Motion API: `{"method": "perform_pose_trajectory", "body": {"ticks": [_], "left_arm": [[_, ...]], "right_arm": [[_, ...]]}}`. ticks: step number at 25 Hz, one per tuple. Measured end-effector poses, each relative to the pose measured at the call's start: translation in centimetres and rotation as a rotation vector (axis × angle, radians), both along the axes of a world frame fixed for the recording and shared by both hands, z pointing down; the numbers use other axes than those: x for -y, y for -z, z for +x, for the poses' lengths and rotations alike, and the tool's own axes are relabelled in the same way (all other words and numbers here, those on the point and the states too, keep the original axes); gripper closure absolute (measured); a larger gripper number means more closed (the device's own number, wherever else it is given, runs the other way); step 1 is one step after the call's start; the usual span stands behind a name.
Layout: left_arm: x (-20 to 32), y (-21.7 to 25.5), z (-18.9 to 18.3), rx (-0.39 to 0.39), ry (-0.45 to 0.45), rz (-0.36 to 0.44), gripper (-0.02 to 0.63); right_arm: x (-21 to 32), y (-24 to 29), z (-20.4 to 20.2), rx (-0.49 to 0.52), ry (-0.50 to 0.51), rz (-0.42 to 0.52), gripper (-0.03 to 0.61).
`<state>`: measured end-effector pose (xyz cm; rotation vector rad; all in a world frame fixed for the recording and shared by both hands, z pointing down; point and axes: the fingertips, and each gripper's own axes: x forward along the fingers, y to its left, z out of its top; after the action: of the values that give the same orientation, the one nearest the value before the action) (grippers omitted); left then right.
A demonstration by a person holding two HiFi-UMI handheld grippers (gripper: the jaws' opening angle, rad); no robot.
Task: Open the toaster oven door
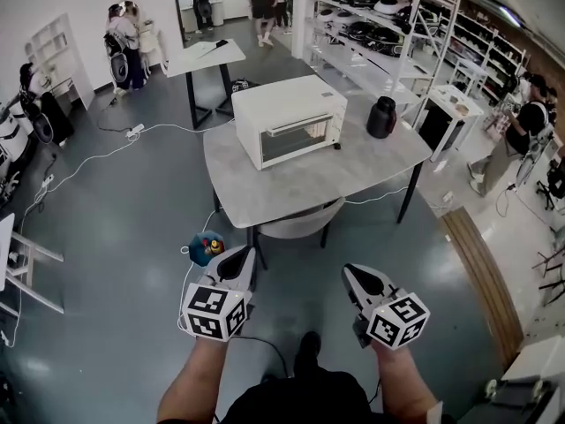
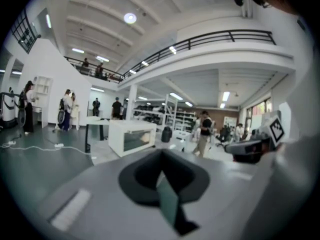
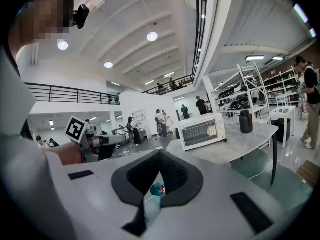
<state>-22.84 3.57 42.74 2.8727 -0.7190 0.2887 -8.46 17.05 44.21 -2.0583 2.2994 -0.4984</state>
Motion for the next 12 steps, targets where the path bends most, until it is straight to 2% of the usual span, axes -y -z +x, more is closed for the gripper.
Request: {"method": "perform_pose_trajectory", "body": {"ticks": [5,12], "left_arm": [[1.1,0.6,4.8,0.017,-0.001,0.01,0.606],[2.8,2.8,10.2,0.013,0.023,0.04,0.606]], "right_arm": [[1.4,0.0,4.7,0.026,0.004,0.011,0.584],[4.0,2.6,9.9,0.021,0.039,0.082,0.584]]}}
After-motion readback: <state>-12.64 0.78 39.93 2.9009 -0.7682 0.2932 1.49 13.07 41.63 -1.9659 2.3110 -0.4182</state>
